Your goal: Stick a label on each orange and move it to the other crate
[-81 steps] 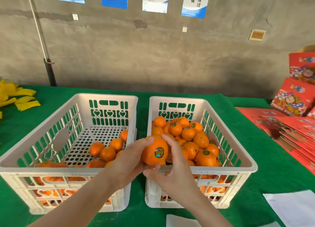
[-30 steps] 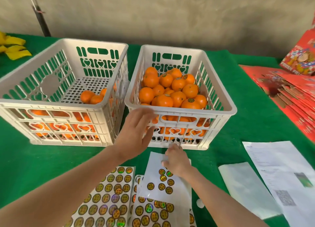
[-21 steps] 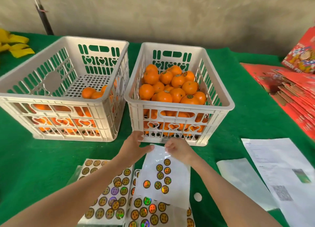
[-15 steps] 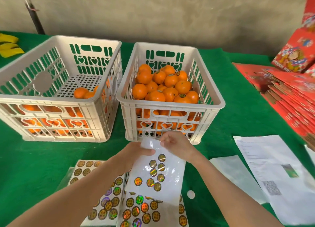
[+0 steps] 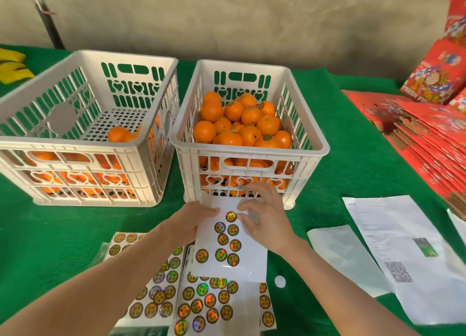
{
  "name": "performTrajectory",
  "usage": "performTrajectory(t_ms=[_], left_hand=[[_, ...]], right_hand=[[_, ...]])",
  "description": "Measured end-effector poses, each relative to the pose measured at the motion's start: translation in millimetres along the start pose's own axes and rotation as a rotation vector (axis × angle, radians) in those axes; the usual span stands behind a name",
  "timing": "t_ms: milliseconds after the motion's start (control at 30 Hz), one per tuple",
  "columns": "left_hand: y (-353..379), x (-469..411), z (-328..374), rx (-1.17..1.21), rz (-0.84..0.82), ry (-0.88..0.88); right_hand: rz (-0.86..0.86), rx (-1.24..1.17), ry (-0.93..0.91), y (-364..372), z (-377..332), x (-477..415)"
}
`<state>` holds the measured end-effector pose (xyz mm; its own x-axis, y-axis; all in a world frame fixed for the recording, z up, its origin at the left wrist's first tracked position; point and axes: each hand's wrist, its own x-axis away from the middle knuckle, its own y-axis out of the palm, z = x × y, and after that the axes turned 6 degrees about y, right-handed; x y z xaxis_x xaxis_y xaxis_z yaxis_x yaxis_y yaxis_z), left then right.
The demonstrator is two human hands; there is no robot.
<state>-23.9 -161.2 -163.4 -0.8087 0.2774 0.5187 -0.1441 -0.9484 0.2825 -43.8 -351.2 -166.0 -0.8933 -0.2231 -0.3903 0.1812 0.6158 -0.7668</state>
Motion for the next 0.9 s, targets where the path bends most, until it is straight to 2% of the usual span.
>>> performTrajectory(t_ms=[167, 367, 467, 633, 767, 900], left_hand=[[2, -1, 1, 0.038, 0.018, 0.018], [-1, -3, 3, 0.041, -0.03, 0.01], [-3, -4, 2, 0.021, -0.041, -0.01], [-5, -6, -1, 0.013, -0.071, -0.035], [-4, -6, 3, -0.032, -0.046, -0.055], [-4, -7, 11, -0.085, -0.011, -0.078]], right_hand=[[0.061, 0.134, 0.043, 12, -5, 8], [0.074, -0.028, 0.103, 18, -13, 5], [-0.002, -0.144, 0.14, 17, -15, 3], [-0.114, -0.171, 0.186, 16, -19, 2], [-0.253, -0.3, 0.097, 8, -29, -1], [-0.39, -0.221, -0.005, 8, -36, -4]])
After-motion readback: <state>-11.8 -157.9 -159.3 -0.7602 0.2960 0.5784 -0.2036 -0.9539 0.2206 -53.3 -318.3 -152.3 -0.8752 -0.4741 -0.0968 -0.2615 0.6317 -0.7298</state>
